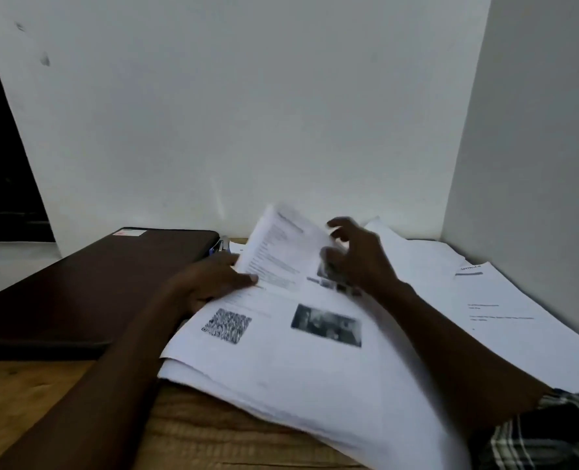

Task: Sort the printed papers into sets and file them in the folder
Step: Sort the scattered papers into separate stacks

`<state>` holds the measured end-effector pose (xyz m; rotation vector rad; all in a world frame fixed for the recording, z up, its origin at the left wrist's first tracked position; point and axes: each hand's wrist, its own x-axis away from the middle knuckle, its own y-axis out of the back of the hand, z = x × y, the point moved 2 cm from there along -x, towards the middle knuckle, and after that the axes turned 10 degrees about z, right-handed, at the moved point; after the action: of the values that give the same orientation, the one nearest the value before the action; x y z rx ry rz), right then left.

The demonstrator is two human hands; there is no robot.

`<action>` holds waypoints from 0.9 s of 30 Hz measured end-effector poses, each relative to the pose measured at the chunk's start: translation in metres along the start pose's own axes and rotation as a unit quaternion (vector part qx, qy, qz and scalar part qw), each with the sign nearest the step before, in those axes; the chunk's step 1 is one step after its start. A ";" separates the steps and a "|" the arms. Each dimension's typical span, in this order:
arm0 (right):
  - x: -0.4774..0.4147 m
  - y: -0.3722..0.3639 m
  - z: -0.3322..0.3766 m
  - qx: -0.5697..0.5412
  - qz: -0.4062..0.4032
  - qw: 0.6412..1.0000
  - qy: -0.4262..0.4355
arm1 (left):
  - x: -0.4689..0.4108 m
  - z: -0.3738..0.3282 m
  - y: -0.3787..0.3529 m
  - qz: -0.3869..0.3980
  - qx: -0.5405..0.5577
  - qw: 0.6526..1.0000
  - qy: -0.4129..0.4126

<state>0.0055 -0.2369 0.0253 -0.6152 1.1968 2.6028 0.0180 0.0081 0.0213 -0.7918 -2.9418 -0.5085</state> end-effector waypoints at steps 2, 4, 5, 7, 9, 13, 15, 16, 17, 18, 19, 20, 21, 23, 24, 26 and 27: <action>-0.002 0.015 -0.007 -0.021 -0.082 0.996 -0.022 | 0.008 -0.005 0.019 -0.124 0.058 0.989 -0.052; 0.000 0.021 -0.017 -0.041 -0.059 0.994 -0.079 | 0.021 -0.003 0.050 -0.347 0.049 0.933 -0.085; 0.002 0.021 -0.021 -0.036 -0.011 0.994 -0.105 | 0.027 0.002 0.063 -0.438 0.038 0.894 -0.085; 0.006 0.017 -0.017 0.006 0.110 0.985 -0.129 | 0.033 0.014 0.078 -0.497 0.049 0.864 -0.069; 0.011 0.013 0.000 0.072 0.210 0.967 -0.125 | 0.032 0.022 0.084 -0.464 0.100 0.879 -0.054; 0.023 0.005 0.024 0.147 0.400 0.892 -0.151 | 0.019 0.035 0.090 -0.431 0.124 0.891 -0.065; 0.028 -0.003 0.028 0.173 0.440 0.869 -0.145 | 0.025 0.028 0.090 -0.502 0.094 0.858 -0.064; 0.028 -0.007 0.030 0.176 0.420 0.881 -0.132 | 0.030 0.026 0.093 -0.554 0.087 0.825 -0.071; 0.028 -0.010 0.035 0.174 0.382 0.900 -0.114 | 0.035 0.024 0.096 -0.601 0.092 0.789 -0.087; 0.027 -0.013 0.041 0.175 0.342 0.919 -0.092 | 0.040 0.023 0.098 -0.633 0.116 0.759 -0.102; 0.028 -0.017 0.049 0.173 0.316 0.930 -0.071 | 0.042 0.024 0.101 -0.654 0.140 0.735 -0.112; 0.030 -0.021 0.057 0.164 0.311 0.934 -0.059 | 0.043 0.025 0.101 -0.663 0.155 0.723 -0.115; 0.033 -0.027 0.063 0.151 0.319 0.934 -0.055 | 0.042 0.025 0.100 -0.666 0.162 0.719 -0.116; 0.040 -0.040 0.072 0.146 0.338 0.927 -0.072 | 0.040 0.023 0.096 -0.660 0.170 0.722 -0.124; 0.043 -0.044 0.074 0.161 0.335 0.925 -0.086 | 0.038 0.023 0.095 -0.657 0.174 0.722 -0.132; 0.047 -0.049 0.080 0.197 0.302 0.928 -0.093 | 0.037 0.022 0.095 -0.648 0.190 0.722 -0.153; 0.048 -0.051 0.084 0.211 0.281 0.932 -0.087 | 0.037 0.022 0.096 -0.646 0.196 0.722 -0.156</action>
<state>-0.0432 -0.1386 0.0180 0.0605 2.0218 2.5841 0.0346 0.1109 0.0346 1.4635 -3.1786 0.3241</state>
